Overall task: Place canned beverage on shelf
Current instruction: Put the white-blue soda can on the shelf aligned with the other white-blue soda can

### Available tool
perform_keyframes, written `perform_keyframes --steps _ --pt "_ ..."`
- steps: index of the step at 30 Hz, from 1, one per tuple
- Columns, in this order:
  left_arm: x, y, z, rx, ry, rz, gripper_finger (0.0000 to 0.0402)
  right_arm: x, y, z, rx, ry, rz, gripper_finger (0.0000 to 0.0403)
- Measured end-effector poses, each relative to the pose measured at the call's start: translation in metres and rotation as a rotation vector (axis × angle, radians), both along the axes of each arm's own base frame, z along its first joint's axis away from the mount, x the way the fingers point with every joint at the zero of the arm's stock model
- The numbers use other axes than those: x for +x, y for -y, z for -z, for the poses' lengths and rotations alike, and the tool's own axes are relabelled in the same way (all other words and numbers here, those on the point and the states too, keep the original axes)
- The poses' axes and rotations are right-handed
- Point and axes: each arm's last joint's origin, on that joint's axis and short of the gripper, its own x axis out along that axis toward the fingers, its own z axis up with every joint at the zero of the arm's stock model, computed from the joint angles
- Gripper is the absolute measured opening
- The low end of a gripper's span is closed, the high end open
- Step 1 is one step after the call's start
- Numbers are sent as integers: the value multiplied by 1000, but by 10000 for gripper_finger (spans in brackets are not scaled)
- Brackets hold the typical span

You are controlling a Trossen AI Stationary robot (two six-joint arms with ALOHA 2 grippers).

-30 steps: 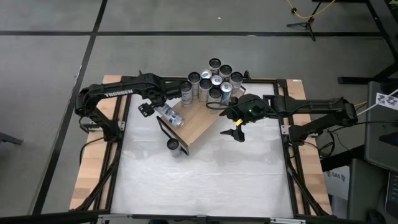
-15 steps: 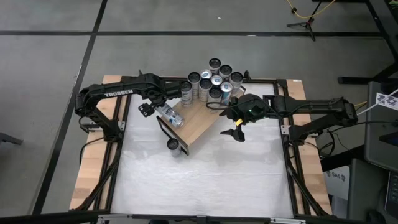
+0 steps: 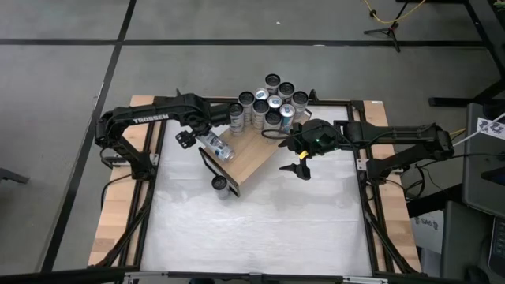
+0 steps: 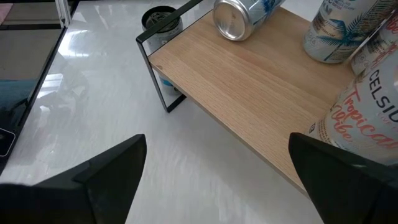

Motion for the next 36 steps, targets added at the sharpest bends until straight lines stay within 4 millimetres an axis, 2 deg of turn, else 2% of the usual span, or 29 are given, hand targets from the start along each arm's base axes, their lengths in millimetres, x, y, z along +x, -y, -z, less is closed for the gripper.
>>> perform_keyframes --steps 25,36 --pt "2 6 0 35 -12 33 399 0 0 0 0 0 0 388" --pt "2 6 0 42 -14 33 342 0 0 0 0 -1 0 388"
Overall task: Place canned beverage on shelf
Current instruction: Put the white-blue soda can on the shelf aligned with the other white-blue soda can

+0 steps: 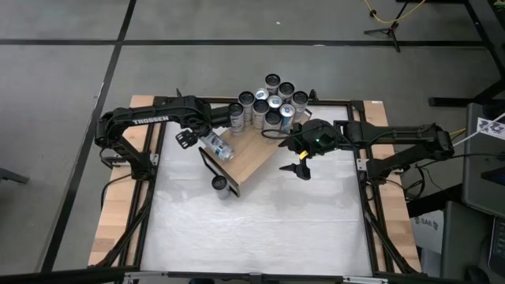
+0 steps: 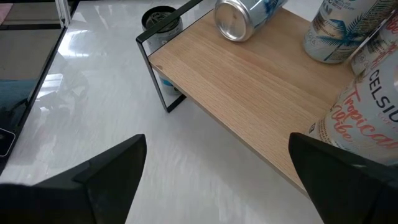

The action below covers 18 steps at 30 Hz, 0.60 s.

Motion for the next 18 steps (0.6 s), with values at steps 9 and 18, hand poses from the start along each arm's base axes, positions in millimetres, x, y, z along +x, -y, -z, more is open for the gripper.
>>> perform_keyframes --steps 9,18 --pt "0 0 0 0 0 2 297 0 0 0 0 0 0 388" --pt "0 1 0 2 0 0 264 0 0 0 0 0 0 388"
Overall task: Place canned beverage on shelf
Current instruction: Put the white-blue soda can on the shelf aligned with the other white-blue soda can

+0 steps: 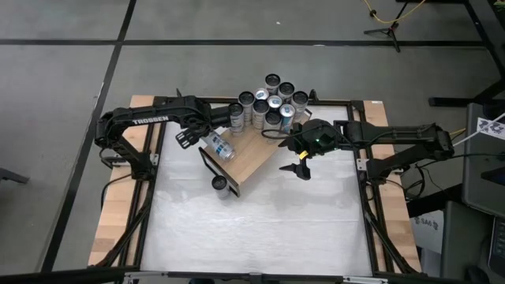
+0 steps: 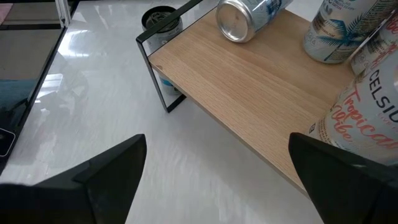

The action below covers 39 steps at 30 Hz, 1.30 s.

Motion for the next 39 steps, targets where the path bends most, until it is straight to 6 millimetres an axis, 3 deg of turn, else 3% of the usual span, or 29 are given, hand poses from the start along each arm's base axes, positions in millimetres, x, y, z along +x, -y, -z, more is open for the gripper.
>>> perform_keyframes --steps 14,24,39 --pt "-4 3 -8 16 44 7 260 0 0 0 0 0 0 388" --pt "-14 18 -24 124 91 54 259 0 0 0 0 0 0 388" --pt "-11 33 -32 260 138 101 259 0 0 0 0 0 0 388"
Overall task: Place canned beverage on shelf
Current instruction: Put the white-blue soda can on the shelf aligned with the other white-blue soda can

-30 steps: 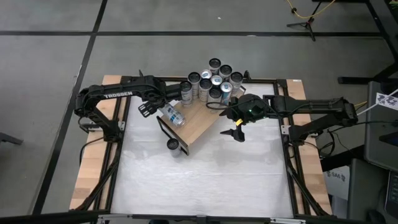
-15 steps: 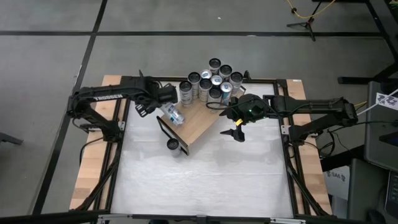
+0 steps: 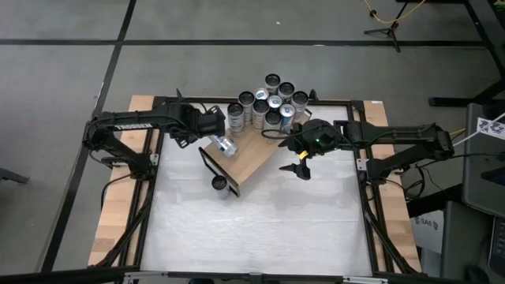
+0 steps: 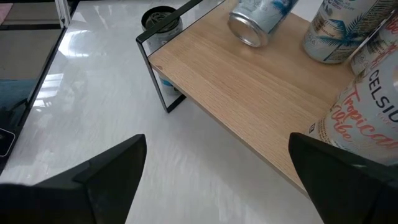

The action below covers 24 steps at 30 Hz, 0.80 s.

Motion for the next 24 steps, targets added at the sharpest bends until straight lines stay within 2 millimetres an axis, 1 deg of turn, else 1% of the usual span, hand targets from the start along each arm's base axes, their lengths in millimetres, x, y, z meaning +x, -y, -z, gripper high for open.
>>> perform_keyframes --steps 14,24 --pt "2 18 -4 146 9 47 259 0 0 0 0 0 0 388" --pt "3 34 -6 234 11 96 259 0 0 0 0 0 0 388"
